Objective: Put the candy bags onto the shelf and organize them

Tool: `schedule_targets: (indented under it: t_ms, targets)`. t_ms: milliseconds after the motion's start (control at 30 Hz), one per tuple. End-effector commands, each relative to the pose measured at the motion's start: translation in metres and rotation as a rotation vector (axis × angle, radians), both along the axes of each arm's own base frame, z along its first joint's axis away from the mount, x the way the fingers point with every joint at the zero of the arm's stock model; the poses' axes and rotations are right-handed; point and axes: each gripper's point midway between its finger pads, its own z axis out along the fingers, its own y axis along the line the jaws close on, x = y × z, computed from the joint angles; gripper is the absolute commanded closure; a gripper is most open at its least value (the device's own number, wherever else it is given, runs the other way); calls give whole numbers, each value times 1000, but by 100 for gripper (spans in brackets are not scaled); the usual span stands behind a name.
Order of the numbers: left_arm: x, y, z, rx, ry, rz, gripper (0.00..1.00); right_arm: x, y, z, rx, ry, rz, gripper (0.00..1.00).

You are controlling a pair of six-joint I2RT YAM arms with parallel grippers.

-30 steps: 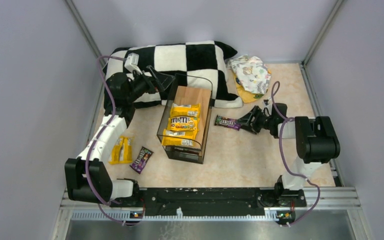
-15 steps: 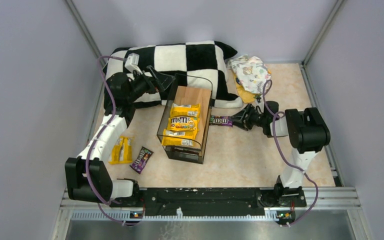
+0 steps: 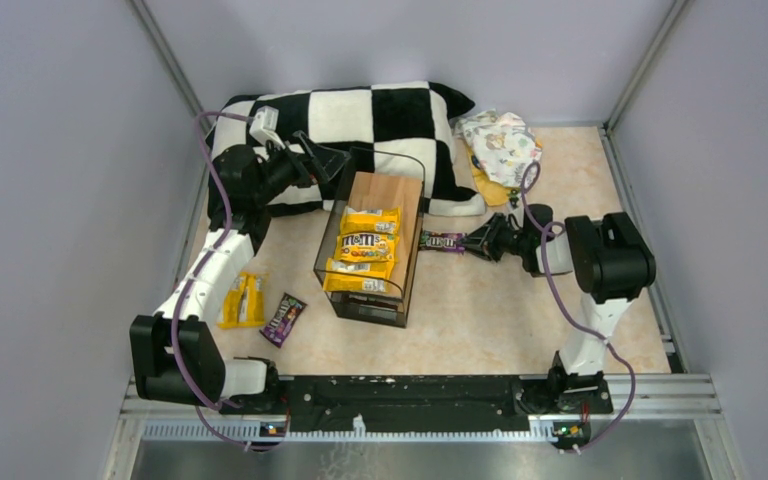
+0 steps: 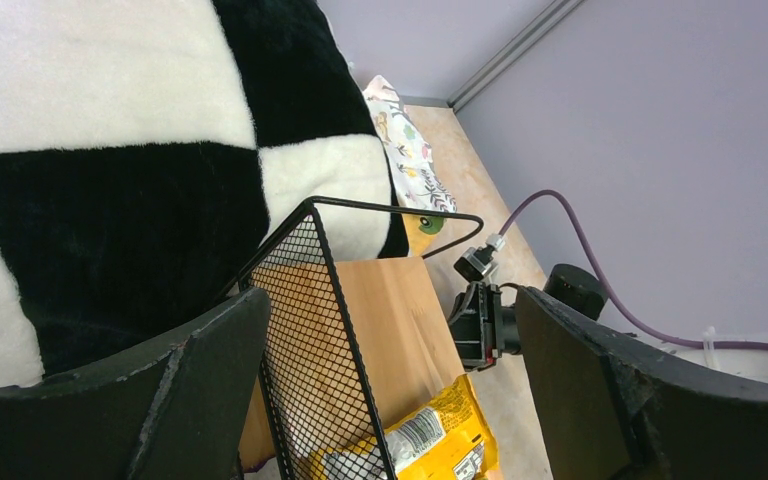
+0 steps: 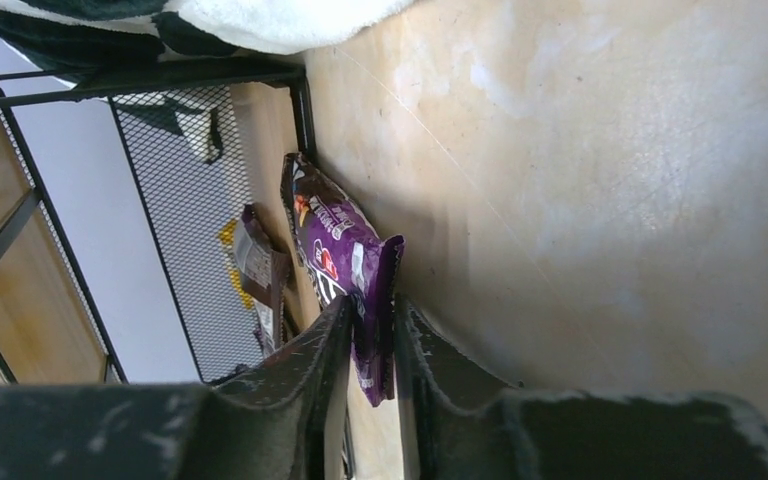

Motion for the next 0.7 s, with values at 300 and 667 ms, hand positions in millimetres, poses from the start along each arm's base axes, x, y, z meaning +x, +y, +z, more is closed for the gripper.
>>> schedule_targets:
  t_ms: [300,667]
  targets:
    - [1,0,16,-7,-53,-8,1,-4,7,79,105,-152,32,94]
    - [0,-1,18,-12,-58,-13,1,8,43,113,188,-192,71,95]
